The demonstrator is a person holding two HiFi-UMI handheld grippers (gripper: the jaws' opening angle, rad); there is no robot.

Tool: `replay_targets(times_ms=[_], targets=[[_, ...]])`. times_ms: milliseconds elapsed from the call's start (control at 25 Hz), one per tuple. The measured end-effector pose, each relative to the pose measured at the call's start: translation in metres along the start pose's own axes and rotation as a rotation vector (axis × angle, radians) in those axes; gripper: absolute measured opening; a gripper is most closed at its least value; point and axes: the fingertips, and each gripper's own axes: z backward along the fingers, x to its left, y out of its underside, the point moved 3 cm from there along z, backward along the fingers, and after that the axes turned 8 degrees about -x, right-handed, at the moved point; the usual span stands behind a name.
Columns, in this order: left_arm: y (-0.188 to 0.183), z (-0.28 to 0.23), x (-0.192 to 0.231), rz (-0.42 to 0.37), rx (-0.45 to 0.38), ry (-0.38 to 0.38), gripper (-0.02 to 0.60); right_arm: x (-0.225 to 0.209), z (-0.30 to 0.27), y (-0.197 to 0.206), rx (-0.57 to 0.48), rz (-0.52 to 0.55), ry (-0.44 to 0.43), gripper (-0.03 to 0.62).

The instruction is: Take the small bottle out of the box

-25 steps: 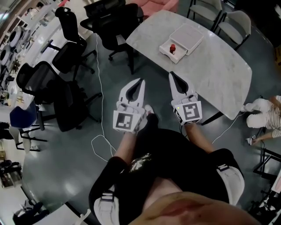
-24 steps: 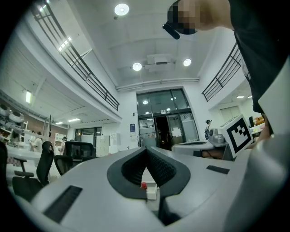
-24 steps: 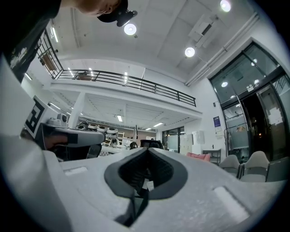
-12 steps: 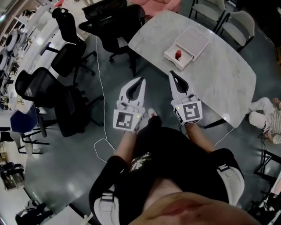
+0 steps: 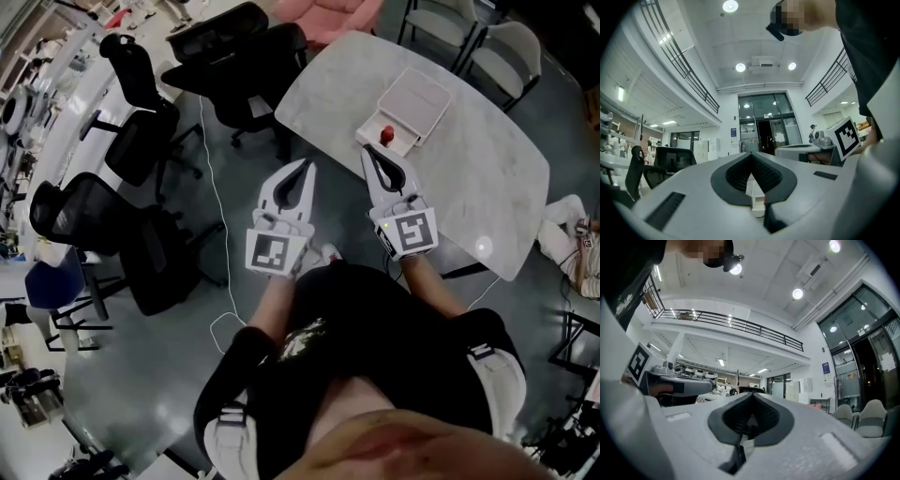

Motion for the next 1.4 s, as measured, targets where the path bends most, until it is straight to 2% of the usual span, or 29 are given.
replay_targets(times_ms=[320, 520, 680, 800, 960, 1080, 1240, 1320, 1400], targets=[[0.017, -0.034, 0.045, 0.012, -0.008, 0.036, 0.008, -0.018, -0.042, 0.019, -0.011, 0.029, 0.033, -0.005], [0.030, -0.059, 0.067, 0.032, -0.008, 0.088, 0.008, -0.031, -0.063, 0.023, -0.043, 0.052, 0.065, -0.005], [0.050, -0.079, 0.073, 0.042, 0.001, 0.142, 0.008, -0.045, -0.065, 0.047, 0.060, 0.082, 0.078, -0.003], [0.071, -0.090, 0.072, 0.058, -0.022, 0.170, 0.008, -0.055, -0.057, 0.067, 0.123, 0.086, 0.095, -0.003], [0.095, -0.101, 0.070, 0.098, 0.014, 0.199, 0.008, -0.069, -0.038, 0.096, 0.240, 0.101, 0.126, -0.003], [0.109, -0.110, 0.072, 0.079, 0.005, 0.214, 0.008, -0.081, -0.032, 0.112, 0.276, 0.097, 0.141, -0.002], [0.130, -0.118, 0.069, 0.096, 0.051, 0.235, 0.008, -0.092, -0.026, 0.135, 0.327, 0.068, 0.155, -0.001], [0.142, -0.125, 0.070, 0.116, 0.085, 0.243, 0.008, -0.098, -0.030, 0.147, 0.340, 0.030, 0.154, 0.142], [0.156, -0.134, 0.072, 0.119, 0.098, 0.261, 0.008, -0.104, -0.033, 0.161, 0.348, 0.012, 0.165, 0.146]])
